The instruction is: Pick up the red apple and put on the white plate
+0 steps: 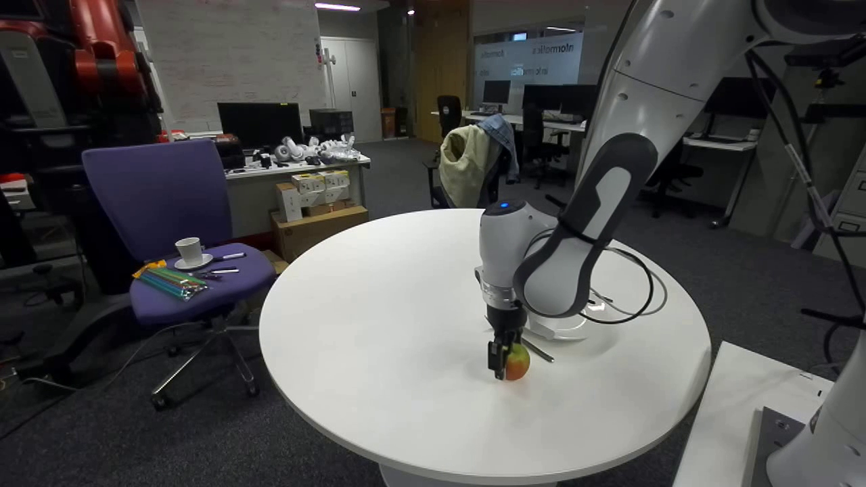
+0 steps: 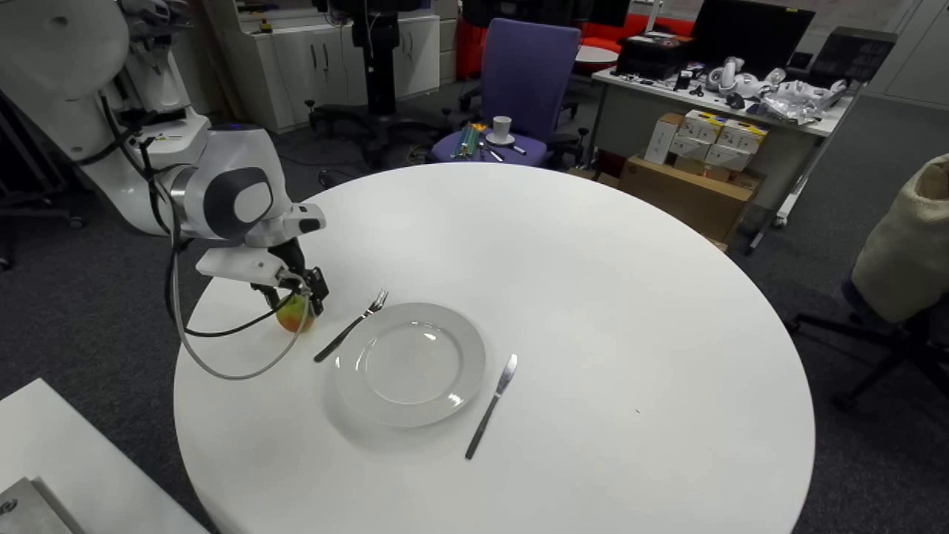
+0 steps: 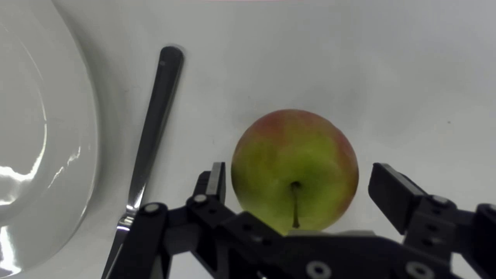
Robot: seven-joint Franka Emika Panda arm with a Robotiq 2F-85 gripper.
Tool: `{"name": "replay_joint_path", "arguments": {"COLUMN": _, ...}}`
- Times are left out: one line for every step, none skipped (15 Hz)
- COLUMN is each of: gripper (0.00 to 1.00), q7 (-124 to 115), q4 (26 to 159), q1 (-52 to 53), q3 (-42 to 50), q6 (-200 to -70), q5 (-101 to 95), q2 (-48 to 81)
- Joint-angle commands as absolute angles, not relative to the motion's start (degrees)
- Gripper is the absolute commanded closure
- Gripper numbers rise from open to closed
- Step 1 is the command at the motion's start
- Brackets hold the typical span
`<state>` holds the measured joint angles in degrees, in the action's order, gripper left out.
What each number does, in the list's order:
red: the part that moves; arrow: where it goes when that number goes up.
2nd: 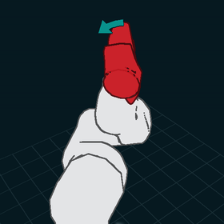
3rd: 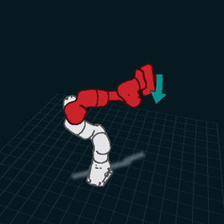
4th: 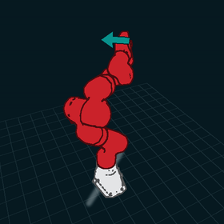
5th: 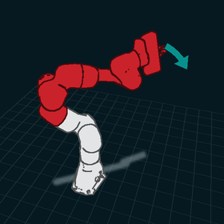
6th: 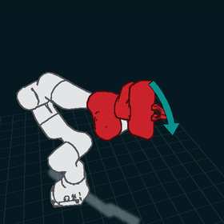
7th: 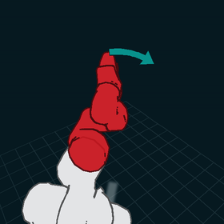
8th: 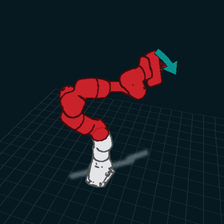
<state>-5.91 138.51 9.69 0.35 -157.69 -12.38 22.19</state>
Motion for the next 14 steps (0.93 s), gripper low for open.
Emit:
{"name": "replay_joint_path", "arguments": {"gripper": 0.00, "q7": -5.9, "q4": 139.2, "q1": 9.7, "q3": 0.5, "q6": -156.6, "q5": -12.1, "q2": 21.3}}
{"name": "replay_joint_path", "arguments": {"gripper": 0.25, "q7": -5.5, "q4": 139.3, "q1": 9.5, "q3": 0.3, "q6": -156.3, "q5": -11.9, "q2": 21.4}}
{"name": "replay_joint_path", "arguments": {"gripper": 0.26, "q7": -5.3, "q4": 139.3, "q1": 9.4, "q3": 0.2, "q6": -156.3, "q5": -11.8, "q2": 21.4}}
{"name": "replay_joint_path", "arguments": {"gripper": 0.32, "q7": -5.3, "q4": 139.4, "q1": 9.3, "q3": 0.1, "q6": -156.2, "q5": -11.6, "q2": 21.4}}
{"name": "replay_joint_path", "arguments": {"gripper": 0.41, "q7": -5.3, "q4": 139.4, "q1": 9.2, "q3": 0.0, "q6": -156.1, "q5": -11.5, "q2": 21.4}}
{"name": "replay_joint_path", "arguments": {"gripper": 0.49, "q7": -5.2, "q4": 139.4, "q1": 9.1, "q3": -0.1, "q6": -156.1, "q5": -11.3, "q2": 21.4}}
{"name": "replay_joint_path", "arguments": {"gripper": 0.51, "q7": -5.1, "q4": 139.3, "q1": 9.0, "q3": -0.2, "q6": -155.9, "q5": -11.1, "q2": 21.4}}
{"name": "replay_joint_path", "arguments": {"gripper": 0.51, "q7": -5.1, "q4": 139.4, "q1": 9.0, "q3": -0.2, "q6": -155.9, "q5": -11.0, "q2": 21.4}}
{"name": "replay_joint_path", "arguments": {"gripper": 0.51, "q7": -5.0, "q4": 139.3, "q1": 8.9, "q3": -0.3, "q6": -155.7, "q5": -10.8, "q2": 21.3}}
{"name": "replay_joint_path", "arguments": {"gripper": 0.51, "q7": -4.9, "q4": 139.5, "q1": 8.8, "q3": -0.4, "q6": -155.6, "q5": -10.7, "q2": 21.2}}
{"name": "replay_joint_path", "arguments": {"gripper": 0.51, "q7": -5.1, "q4": 139.7, "q1": 8.8, "q3": -0.3, "q6": -155.4, "q5": -10.6, "q2": 20.7}}
{"name": "replay_joint_path", "arguments": {"gripper": 0.51, "q7": -5.3, "q4": 140.3, "q1": 8.8, "q3": 0.0, "q6": -155.4, "q5": -10.7, "q2": 19.9}}
{"name": "replay_joint_path", "arguments": {"gripper": 0.51, "q7": -5.4, "q4": 140.7, "q1": 8.7, "q3": 0.2, "q6": -155.3, "q5": -10.7, "q2": 19.3}}
{"name": "replay_joint_path", "arguments": {"gripper": 0.51, "q7": -5.5, "q4": 141.2, "q1": 8.5, "q3": 0.4, "q6": -155.3, "q5": -10.7, "q2": 18.7}}
